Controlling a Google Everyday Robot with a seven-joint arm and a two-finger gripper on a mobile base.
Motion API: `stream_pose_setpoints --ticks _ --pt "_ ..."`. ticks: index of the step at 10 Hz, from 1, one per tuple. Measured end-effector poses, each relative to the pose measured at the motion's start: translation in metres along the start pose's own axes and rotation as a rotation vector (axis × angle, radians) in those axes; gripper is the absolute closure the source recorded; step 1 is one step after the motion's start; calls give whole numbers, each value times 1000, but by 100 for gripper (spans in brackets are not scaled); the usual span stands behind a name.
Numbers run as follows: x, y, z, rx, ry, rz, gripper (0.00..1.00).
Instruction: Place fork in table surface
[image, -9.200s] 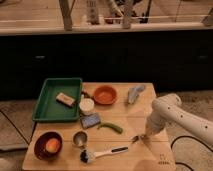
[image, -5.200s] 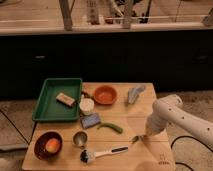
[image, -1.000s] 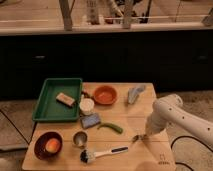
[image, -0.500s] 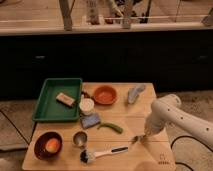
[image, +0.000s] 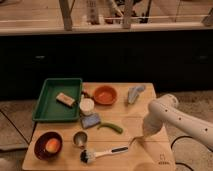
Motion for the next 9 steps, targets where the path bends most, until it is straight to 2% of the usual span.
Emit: stream_pose_setpoints --ticks 4,9 --pt "-1 2 -5 11 -6 -12 20" --pt "-2 0 -14 15 5 -31 20"
